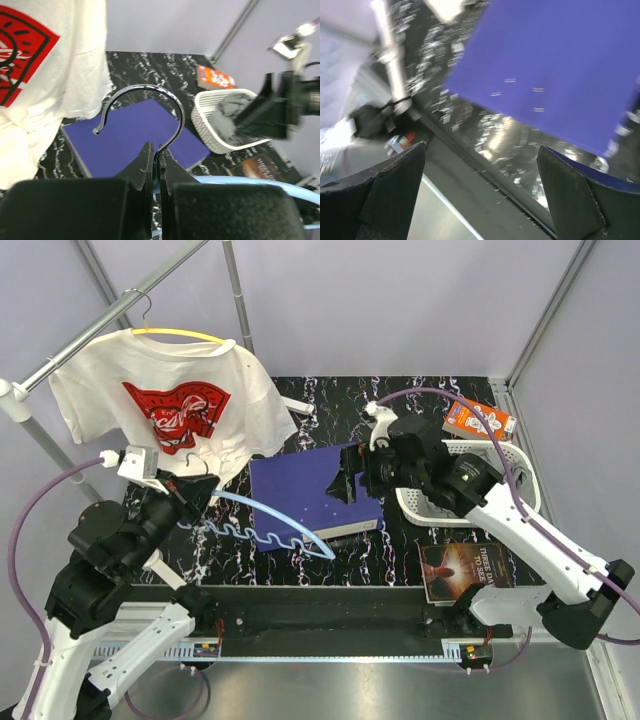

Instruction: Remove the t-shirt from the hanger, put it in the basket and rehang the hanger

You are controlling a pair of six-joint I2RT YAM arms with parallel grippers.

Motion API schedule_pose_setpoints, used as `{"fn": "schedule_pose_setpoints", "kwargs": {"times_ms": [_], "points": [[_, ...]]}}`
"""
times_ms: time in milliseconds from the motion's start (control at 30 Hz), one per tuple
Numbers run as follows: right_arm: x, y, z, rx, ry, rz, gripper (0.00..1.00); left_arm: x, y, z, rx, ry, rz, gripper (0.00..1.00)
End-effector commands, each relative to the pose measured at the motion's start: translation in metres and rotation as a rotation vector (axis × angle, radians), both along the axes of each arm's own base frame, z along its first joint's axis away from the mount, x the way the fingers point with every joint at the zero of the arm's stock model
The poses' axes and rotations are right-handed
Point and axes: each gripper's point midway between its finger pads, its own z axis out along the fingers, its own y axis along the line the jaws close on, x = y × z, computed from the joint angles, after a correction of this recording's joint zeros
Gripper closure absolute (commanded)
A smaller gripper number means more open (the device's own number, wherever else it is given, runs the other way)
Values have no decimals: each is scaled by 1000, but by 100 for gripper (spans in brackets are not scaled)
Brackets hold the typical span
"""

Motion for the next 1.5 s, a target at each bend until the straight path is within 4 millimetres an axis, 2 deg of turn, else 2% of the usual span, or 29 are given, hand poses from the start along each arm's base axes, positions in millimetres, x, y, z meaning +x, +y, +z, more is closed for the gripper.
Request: {"fn": "schedule_pose_setpoints", "kwargs": {"times_ms": [0,67,133,200,233,300,367,433,467,533,633,767,867,1000,1033,1167,1267,1300,1367,1400,1433,1467], "points": [[-33,28,89,171,-193,168,0,15,5,-12,45,-17,60,100],[-43,29,107,201,-216,200,0,17,4,-16,49,-16,58,100],[-70,41,120,275,-201,329,0,21,1,-20,63,-8,52,100],[-94,52,120,316,-155,447,0,23,-2,-20,67,0,42,100],[-108,60,115,320,-141,496,0,24,-4,-20,71,3,38,100],[-115,66,105,298,-152,518,0,25,-4,-18,66,-1,38,100],[-130,73,87,260,-146,561,0,24,-4,-14,61,-9,39,100],[-134,78,70,205,-151,574,3,23,-2,-10,57,-19,42,100],[-144,82,66,193,-150,601,4,23,-2,-10,59,-16,45,100],[-146,87,57,159,-174,605,6,21,1,-5,45,-20,53,100],[-148,94,49,128,-195,589,16,18,-2,0,23,-23,36,100],[-139,101,50,137,-219,531,39,16,-7,2,6,-24,8,100],[-138,103,50,145,-226,518,44,13,-7,3,-4,-29,2,100],[-134,105,39,132,-219,482,53,9,-11,8,-54,-41,-21,100],[-134,108,39,142,-223,469,62,8,-12,9,-64,-42,-29,100],[-134,111,35,151,-213,454,79,7,-17,8,-96,-44,-47,100],[-133,108,33,156,-211,433,100,5,-16,9,-104,-46,-49,100],[-132,106,30,153,-203,418,100,4,-15,11,-107,-51,-47,100],[-128,98,34,161,-220,380,100,2,-14,13,-107,-57,-46,94],[-127,94,31,158,-211,363,100,0,-13,14,-103,-62,-49,81],[-127,91,29,155,-213,356,100,-2,-12,15,-101,-67,-51,74],[-125,85,34,162,-226,337,100,-6,-10,20,-95,-87,-59,72]]}}
